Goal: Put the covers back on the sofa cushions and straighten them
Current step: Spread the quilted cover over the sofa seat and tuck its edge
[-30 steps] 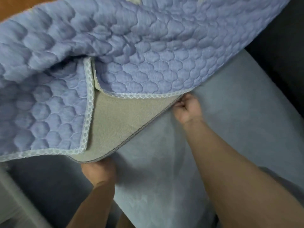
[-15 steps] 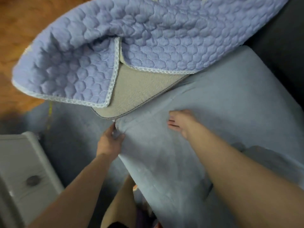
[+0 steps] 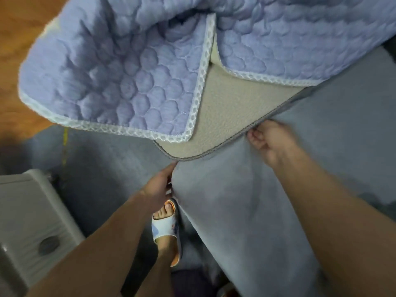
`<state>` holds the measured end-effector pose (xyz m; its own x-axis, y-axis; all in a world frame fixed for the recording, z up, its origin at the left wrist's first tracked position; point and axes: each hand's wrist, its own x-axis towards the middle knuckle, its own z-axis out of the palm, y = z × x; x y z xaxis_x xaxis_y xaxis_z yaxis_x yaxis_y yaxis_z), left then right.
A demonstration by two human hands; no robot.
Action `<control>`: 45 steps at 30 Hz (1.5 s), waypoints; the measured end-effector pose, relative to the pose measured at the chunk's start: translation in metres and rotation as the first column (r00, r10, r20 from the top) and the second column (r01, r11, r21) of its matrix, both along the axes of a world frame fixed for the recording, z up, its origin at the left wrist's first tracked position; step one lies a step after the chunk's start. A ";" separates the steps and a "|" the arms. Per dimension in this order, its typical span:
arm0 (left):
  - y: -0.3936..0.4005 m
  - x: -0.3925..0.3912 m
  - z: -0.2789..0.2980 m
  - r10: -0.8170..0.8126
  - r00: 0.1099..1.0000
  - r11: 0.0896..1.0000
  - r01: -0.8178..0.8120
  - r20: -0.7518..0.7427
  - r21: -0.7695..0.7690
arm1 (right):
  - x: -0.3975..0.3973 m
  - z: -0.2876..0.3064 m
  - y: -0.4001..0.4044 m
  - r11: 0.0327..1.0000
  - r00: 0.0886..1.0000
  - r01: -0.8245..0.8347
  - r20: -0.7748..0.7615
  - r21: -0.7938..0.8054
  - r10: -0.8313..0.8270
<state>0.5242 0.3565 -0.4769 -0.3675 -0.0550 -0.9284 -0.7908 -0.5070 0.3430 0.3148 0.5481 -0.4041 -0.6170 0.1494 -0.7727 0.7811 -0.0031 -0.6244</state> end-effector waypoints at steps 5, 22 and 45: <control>-0.011 -0.028 -0.013 -0.102 0.992 0.994 0.105 -0.077 0.043 | 0.019 -0.002 0.001 0.942 0.971 0.101 -0.173 -0.319 -0.163; -0.010 0.001 -0.106 -0.228 0.946 0.779 0.320 0.232 -0.539 | 0.054 -0.031 0.036 0.140 0.480 -0.354 0.051 0.925 0.876; 0.142 -0.137 0.050 -0.655 0.588 -0.291 0.383 0.474 -0.877 | -0.091 -0.030 0.097 0.006 0.364 -0.207 0.071 0.978 0.929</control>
<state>0.3875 0.4984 -0.4268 -0.8985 -0.3908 -0.2000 -0.4151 0.9046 0.0972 0.2234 0.6447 -0.4340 -0.9573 -0.2852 -0.0476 -0.2817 0.9570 -0.0686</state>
